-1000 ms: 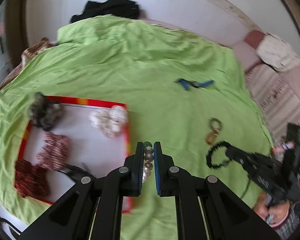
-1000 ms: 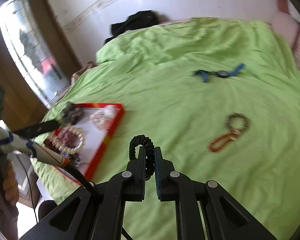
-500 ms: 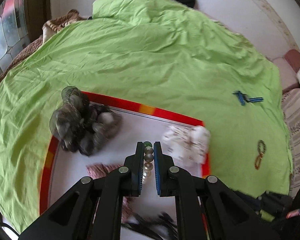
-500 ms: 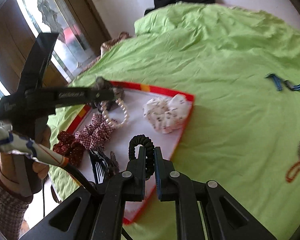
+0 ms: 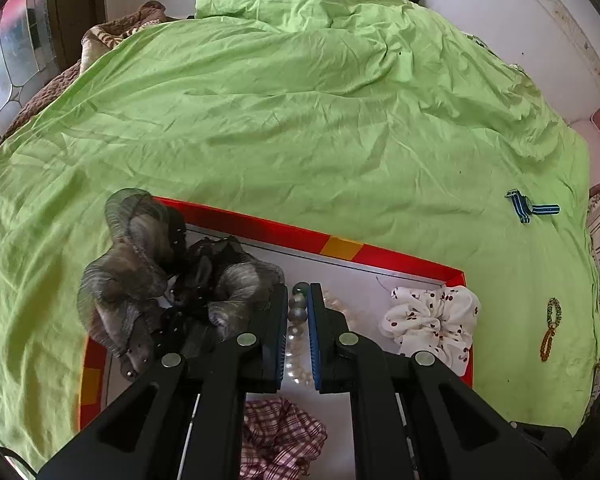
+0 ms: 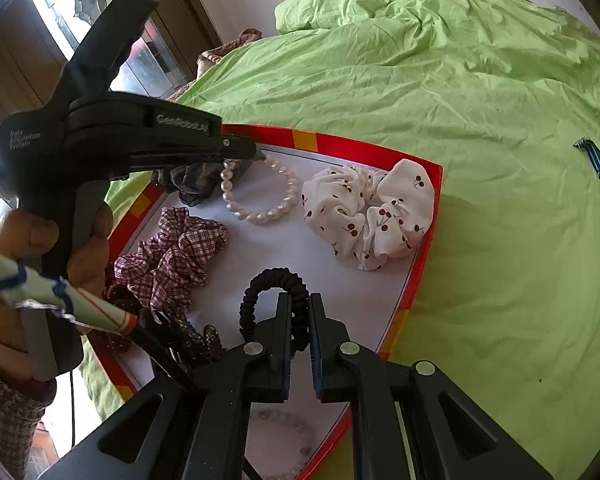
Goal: Organize jewelry
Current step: 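Carry pearl bracelet and black band into the tray and open both grippers, then withdraw both grippers from the tray toward the beaded bracelets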
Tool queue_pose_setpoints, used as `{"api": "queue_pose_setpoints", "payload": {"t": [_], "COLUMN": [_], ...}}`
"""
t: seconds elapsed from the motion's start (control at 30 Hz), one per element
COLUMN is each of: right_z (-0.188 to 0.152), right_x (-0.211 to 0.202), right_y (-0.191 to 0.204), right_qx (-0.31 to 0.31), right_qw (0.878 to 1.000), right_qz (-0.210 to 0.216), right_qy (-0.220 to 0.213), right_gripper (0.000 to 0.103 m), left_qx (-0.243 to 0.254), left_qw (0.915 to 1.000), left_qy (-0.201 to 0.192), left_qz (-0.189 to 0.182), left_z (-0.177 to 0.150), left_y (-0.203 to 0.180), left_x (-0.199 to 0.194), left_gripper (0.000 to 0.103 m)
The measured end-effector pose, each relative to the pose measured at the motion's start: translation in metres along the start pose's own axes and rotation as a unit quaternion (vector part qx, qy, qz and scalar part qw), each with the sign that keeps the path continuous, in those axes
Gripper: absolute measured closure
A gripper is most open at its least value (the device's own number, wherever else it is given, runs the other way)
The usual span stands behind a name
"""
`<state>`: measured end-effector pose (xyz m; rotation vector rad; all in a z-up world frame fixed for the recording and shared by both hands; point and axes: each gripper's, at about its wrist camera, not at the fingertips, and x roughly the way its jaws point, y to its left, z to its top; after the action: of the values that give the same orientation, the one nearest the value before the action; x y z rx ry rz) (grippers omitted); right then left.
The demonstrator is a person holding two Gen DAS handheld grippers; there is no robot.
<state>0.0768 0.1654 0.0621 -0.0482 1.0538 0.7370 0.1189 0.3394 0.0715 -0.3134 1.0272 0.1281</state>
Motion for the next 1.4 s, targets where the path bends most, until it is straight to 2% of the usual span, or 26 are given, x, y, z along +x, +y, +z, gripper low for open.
{"api": "queue_pose_setpoints", "payload": {"t": [0.07,0.17,0.23,0.3,0.43,0.63,0.73,0.9,1.07,1.17,1.4], "right_z": [0.0,0.0,0.0,0.0,-0.006,-0.033,-0.054,-0.097,-0.145,-0.174,-0.221], "right_x": [0.0,-0.004,-0.01,-0.019,-0.041,-0.083,-0.101,-0.131,-0.173,-0.204,-0.256], "right_y": [0.001,0.004,0.005,0.005,0.003,-0.015,-0.035,-0.077,-0.126,-0.154,-0.196], "right_qx": [-0.007,-0.018,-0.024,-0.03,-0.037,-0.031,-0.016,0.028,0.104,0.147,0.215], "right_qw": [1.0,1.0,0.999,0.999,0.998,0.996,0.996,0.993,0.982,0.971,0.95], "right_qz": [-0.006,-0.016,-0.019,-0.023,-0.029,-0.048,-0.066,-0.103,-0.146,-0.168,-0.201], "right_qy": [-0.002,-0.01,-0.018,-0.029,-0.048,-0.064,-0.06,-0.054,-0.063,-0.079,-0.104], "right_gripper": [0.092,0.083,0.082,0.082,0.079,0.068,0.067,0.067,0.067,0.067,0.067], "left_qx": [0.004,0.003,0.0,-0.002,0.0,0.013,0.016,0.049,0.061,0.071,0.12], "left_qw": [1.0,1.0,0.9999,0.9998,0.9987,0.9954,0.9937,0.9902,0.9885,0.989,0.9884], "left_qy": [-0.003,-0.004,-0.01,-0.019,-0.048,-0.089,-0.106,-0.13,-0.136,-0.123,-0.078], "left_qz": [0.004,0.004,0.002,-0.001,0.017,0.034,0.032,0.007,-0.024,-0.042,-0.052], "left_z": [0.0,-0.001,-0.002,-0.003,-0.012,-0.047,-0.07,-0.109,-0.139,-0.157,-0.201], "left_y": [-0.002,-0.004,-0.005,-0.007,-0.014,-0.044,-0.067,-0.122,-0.176,-0.208,-0.276], "left_x": [0.001,-0.001,-0.008,-0.019,-0.052,-0.117,-0.144,-0.17,-0.172,-0.163,-0.13], "left_gripper": [0.093,0.093,0.092,0.089,0.078,0.063,0.054,0.05,0.048,0.047,0.047]}}
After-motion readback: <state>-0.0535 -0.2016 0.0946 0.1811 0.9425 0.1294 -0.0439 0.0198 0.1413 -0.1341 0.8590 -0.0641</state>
